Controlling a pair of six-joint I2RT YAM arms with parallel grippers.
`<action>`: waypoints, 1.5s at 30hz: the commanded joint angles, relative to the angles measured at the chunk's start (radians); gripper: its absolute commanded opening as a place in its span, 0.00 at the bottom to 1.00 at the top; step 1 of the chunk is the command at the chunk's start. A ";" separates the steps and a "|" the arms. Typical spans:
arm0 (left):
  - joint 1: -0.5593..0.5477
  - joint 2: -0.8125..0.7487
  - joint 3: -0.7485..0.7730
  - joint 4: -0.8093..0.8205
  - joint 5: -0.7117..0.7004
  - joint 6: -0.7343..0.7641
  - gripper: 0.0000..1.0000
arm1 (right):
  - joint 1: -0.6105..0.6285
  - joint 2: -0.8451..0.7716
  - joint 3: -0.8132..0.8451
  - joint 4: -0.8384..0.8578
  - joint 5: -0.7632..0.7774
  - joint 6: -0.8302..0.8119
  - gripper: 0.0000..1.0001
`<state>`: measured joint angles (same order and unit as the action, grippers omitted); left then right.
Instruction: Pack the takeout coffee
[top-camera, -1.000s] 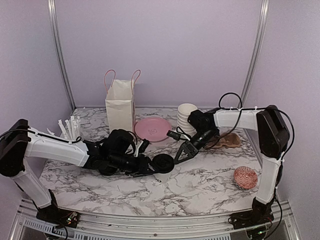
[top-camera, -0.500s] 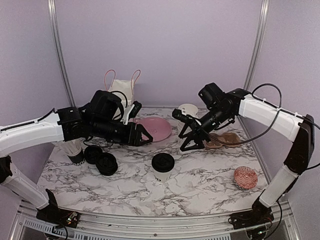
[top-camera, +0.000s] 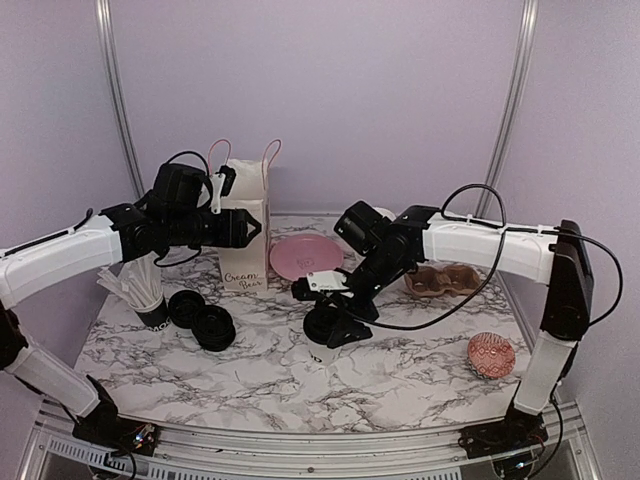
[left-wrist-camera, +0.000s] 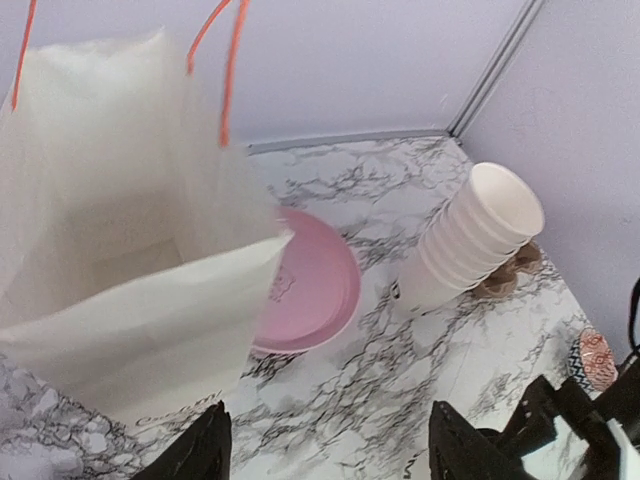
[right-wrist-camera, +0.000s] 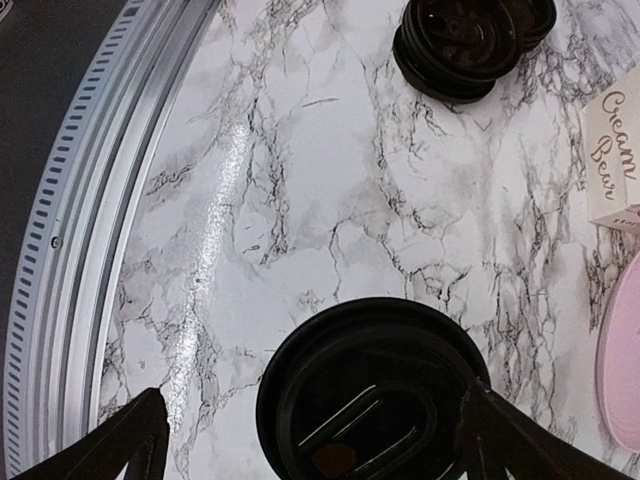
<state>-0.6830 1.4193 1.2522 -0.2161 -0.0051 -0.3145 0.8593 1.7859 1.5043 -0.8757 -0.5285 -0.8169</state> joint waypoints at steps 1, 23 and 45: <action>0.027 -0.065 -0.109 0.131 0.046 -0.017 0.68 | 0.001 0.028 0.063 0.007 0.042 -0.011 0.99; 0.037 -0.064 -0.123 0.122 0.102 0.035 0.67 | 0.004 0.114 0.126 -0.049 0.089 0.039 0.91; 0.046 -0.062 -0.121 0.112 0.110 0.050 0.66 | -0.103 -0.075 0.036 -0.104 0.109 0.116 0.71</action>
<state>-0.6430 1.3651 1.1172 -0.1162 0.0944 -0.2821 0.8364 1.8042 1.5726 -0.9348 -0.4072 -0.7311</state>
